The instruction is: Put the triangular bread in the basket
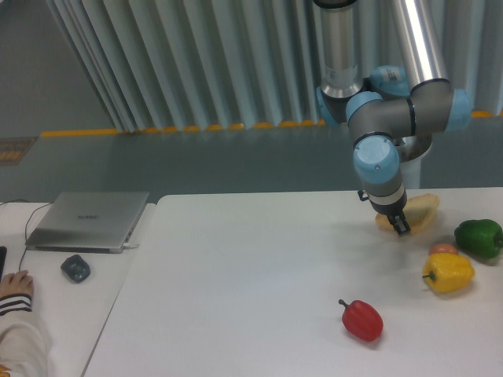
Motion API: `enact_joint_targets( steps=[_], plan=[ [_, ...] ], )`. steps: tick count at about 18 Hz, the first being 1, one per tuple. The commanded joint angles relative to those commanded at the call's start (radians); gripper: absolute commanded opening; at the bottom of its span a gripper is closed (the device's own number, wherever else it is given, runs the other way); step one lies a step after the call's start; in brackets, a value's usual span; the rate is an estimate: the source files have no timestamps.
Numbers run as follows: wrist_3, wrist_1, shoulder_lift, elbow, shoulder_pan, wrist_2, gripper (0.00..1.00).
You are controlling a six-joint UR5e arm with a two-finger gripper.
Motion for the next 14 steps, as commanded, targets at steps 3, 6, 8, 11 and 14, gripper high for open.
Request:
enact_joint_targets(
  steps=[3, 6, 8, 11, 14],
  plan=[
    [-0.005, -0.008, -0.006, 0.021, 0.002, 0.0, 0.24],
    [-0.002, -0.052, -0.011, 0.054, 0.006, 0.0, 0.05],
    [0.0, -0.089, -0.014, 0.08, 0.008, 0.0, 0.03],
    [0.006, -0.149, -0.012, 0.138, 0.009, 0.0, 0.02],
    [0.012, -0.17, -0.005, 0.204, 0.015, -0.002, 0.02]
  ],
)
